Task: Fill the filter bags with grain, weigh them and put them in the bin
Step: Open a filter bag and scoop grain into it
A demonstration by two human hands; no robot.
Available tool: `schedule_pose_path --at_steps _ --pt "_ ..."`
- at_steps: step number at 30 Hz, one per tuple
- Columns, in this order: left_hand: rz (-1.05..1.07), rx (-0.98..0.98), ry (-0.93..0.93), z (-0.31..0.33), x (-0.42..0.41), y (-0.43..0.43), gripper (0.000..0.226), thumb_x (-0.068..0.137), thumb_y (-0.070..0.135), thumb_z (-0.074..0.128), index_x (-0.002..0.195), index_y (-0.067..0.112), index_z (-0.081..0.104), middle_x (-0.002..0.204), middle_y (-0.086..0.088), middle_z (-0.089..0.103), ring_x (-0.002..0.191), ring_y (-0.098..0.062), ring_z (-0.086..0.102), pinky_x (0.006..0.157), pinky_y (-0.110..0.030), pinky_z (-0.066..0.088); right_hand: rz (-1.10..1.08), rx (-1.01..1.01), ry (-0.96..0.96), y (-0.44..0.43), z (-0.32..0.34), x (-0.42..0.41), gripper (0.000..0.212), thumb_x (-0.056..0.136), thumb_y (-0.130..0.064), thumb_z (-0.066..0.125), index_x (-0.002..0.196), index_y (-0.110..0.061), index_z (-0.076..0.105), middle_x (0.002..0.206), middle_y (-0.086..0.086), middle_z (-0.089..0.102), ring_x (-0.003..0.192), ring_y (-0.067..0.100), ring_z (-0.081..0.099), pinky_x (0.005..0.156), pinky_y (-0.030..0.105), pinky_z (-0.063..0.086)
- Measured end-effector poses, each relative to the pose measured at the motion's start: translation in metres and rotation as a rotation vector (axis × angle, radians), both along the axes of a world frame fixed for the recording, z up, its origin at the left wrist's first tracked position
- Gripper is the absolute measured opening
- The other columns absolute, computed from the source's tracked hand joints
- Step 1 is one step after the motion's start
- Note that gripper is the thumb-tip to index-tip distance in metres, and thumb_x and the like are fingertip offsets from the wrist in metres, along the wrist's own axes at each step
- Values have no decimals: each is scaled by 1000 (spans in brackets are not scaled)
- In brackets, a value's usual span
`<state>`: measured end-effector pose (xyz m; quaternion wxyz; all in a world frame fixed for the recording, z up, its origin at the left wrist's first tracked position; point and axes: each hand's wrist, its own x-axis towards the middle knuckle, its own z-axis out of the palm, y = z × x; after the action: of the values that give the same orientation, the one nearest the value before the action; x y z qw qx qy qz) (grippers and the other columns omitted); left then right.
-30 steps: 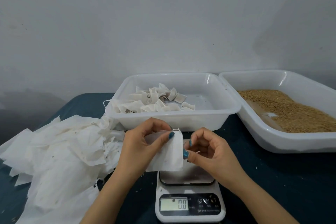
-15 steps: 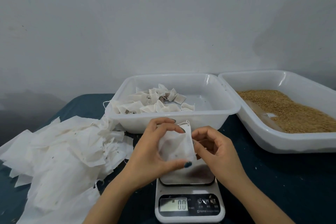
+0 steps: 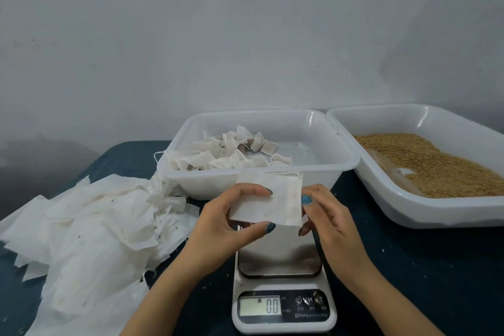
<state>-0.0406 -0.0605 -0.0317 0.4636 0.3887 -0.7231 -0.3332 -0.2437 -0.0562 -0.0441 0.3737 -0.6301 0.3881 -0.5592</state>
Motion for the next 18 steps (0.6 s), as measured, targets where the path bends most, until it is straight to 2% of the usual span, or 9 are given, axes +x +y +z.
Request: schedule_pose_path --at_steps 3,6,9,12,14,17,18 --pt "-17 19 29 0 0 -1 40 77 27 85 113 35 69 123 15 66 116 -5 61 83 -22 57 -67 -46 72 1 0 0 47 88 -54 51 91 -11 69 95 -7 58 83 15 58 62 27 51" --pt "-20 2 -12 -2 0 -2 42 74 36 84 113 38 69 122 16 66 113 -7 63 89 -22 54 -202 -107 154 1 0 0 36 90 -53 59 83 -18 67 93 -10 50 83 12 56 64 17 47" --pt "0 34 -13 -4 -1 -3 37 76 40 80 112 39 70 120 14 67 102 -18 67 88 -37 57 -336 -135 171 -1 2 -4 26 82 -51 63 76 -26 65 93 -6 46 78 11 53 66 12 44" --pt "15 62 14 -4 -3 -4 34 79 43 75 112 39 69 115 8 68 95 -30 65 84 -48 57 -319 -108 105 -3 3 -8 24 79 -45 67 71 -23 64 85 -7 46 71 10 48 64 13 40" --pt "-20 85 71 -3 -3 -4 37 81 38 76 117 36 66 118 4 67 98 -27 66 87 -45 58 -261 -73 67 -4 4 -8 24 78 -45 68 70 -22 67 78 -10 49 70 9 47 64 15 38" --pt "-54 70 56 -1 -2 -3 43 82 32 78 122 33 63 124 8 66 96 -12 65 80 -24 55 -195 -60 90 -5 1 -7 26 77 -49 68 69 -25 71 71 -7 53 72 14 48 69 23 37" --pt "-47 47 22 -1 -1 -2 44 80 33 79 122 34 64 126 10 65 99 -5 63 82 -17 51 -176 -65 102 -4 1 -7 27 77 -50 67 70 -25 73 68 -5 53 73 16 47 70 25 37"
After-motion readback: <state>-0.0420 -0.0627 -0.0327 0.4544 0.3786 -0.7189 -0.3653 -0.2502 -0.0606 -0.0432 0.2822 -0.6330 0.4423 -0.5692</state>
